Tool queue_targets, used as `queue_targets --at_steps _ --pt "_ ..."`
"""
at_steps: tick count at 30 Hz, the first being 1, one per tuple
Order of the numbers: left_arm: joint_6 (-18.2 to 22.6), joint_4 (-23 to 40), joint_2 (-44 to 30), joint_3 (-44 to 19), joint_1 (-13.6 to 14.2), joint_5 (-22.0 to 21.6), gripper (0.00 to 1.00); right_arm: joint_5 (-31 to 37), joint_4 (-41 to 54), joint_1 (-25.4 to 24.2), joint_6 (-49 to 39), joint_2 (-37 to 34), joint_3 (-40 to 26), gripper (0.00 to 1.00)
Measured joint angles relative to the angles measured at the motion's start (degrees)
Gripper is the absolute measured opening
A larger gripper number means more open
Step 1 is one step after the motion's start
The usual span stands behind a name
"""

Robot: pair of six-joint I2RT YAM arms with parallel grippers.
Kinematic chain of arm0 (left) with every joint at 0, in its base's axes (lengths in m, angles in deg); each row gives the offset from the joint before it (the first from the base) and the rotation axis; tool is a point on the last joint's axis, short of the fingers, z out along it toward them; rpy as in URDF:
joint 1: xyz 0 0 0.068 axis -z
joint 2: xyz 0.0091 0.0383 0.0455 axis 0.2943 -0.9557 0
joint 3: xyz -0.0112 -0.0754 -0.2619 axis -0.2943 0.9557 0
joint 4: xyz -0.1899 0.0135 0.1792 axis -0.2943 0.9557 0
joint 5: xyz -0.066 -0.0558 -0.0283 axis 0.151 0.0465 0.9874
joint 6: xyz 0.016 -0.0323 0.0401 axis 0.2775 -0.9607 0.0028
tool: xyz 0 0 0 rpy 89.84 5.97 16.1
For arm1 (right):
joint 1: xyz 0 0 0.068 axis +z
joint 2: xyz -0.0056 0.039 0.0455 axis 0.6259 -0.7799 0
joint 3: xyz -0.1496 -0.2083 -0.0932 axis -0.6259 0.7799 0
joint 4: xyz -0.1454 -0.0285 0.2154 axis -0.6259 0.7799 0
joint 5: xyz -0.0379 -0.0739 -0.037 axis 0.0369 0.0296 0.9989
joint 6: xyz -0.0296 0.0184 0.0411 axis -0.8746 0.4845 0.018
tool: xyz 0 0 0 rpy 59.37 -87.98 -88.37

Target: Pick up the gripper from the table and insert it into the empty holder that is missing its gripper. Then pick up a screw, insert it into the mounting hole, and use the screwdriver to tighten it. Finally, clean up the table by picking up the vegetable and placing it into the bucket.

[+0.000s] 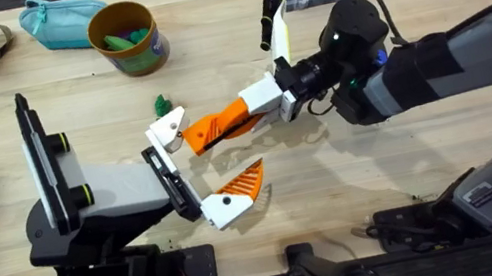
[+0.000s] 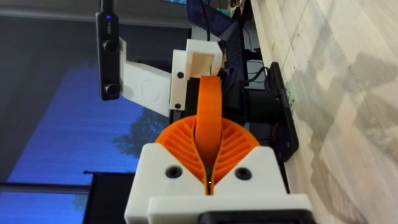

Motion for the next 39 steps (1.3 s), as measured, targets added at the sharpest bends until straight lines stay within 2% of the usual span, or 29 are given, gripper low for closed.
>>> queue_targets --at_steps 8,16,27,34,39 --pt "-0.17 1.56 -0.18 -0.12 -0.02 -0.73 0.988 -0.28 1.18 -0.01 0.5 -0.06 0.02 0.021" --pt "-0.19 1.75 -0.18 -0.12 -0.02 -0.71 0.988 -4.75 1.16 -1.93 0.52 -0.04 0.02 0.021" --pt "-0.21 2.63 -0.2 -0.12 -0.02 -0.62 0.988 -6.23 0.89 -2.5 0.5 -0.04 0.75 0.021" --pt "-0.15 2.87 -0.2 -0.14 -0.02 -0.36 0.988 -6.4 -6.72 -3.44 2.74 -0.09 1.44 0.021" --pt "-0.15 2.87 -0.2 -0.14 -0.02 -0.36 0.988 -6.43 -7.35 -3.48 4.19 -0.07 1.62 0.021"
